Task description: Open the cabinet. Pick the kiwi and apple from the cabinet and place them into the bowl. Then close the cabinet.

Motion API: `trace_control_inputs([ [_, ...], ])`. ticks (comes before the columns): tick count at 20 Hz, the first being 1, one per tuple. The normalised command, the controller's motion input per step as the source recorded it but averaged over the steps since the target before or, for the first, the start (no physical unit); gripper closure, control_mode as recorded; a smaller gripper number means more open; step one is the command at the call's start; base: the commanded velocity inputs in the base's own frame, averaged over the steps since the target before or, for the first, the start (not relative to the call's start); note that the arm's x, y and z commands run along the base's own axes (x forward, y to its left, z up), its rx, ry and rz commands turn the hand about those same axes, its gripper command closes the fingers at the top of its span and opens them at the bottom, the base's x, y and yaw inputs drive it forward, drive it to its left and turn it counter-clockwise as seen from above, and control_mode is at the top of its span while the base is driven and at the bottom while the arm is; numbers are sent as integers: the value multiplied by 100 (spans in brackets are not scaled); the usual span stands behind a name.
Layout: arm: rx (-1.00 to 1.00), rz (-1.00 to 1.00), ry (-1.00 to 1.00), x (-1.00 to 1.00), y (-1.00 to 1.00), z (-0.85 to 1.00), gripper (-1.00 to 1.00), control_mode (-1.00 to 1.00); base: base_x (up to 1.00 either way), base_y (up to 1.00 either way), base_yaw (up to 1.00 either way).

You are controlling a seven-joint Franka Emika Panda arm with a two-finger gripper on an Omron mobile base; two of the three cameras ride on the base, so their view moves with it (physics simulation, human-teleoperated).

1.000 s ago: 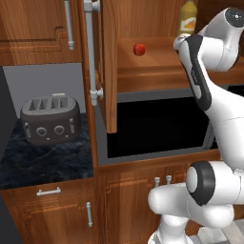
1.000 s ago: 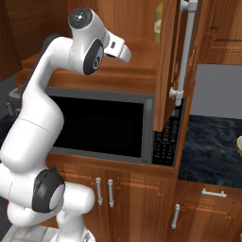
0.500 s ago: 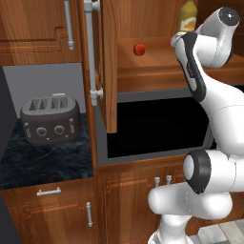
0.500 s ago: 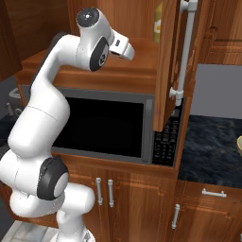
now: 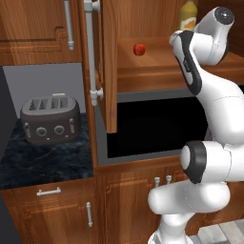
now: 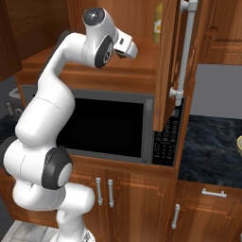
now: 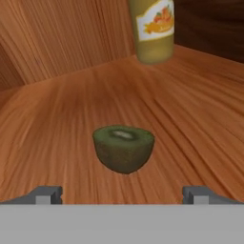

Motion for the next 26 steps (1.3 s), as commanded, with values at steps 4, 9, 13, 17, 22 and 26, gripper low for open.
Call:
trace_control_inputs([
  [4, 0, 0, 0, 25, -3, -2, -100, -100, 0, 0, 0],
  [9, 0, 0, 0, 20, -2, -7, -100, -100, 0, 0, 0],
  [13, 1, 0, 0, 14, -5, -6, -100, -100, 0, 0, 0],
  [17, 2, 0, 0, 14, -7, -2, -100, -100, 0, 0, 0],
  [22, 1, 0, 0, 19, -3, -5, -100, -100, 0, 0, 0],
  [26, 1, 0, 0, 17, 0, -5, -100, -100, 0, 0, 0],
])
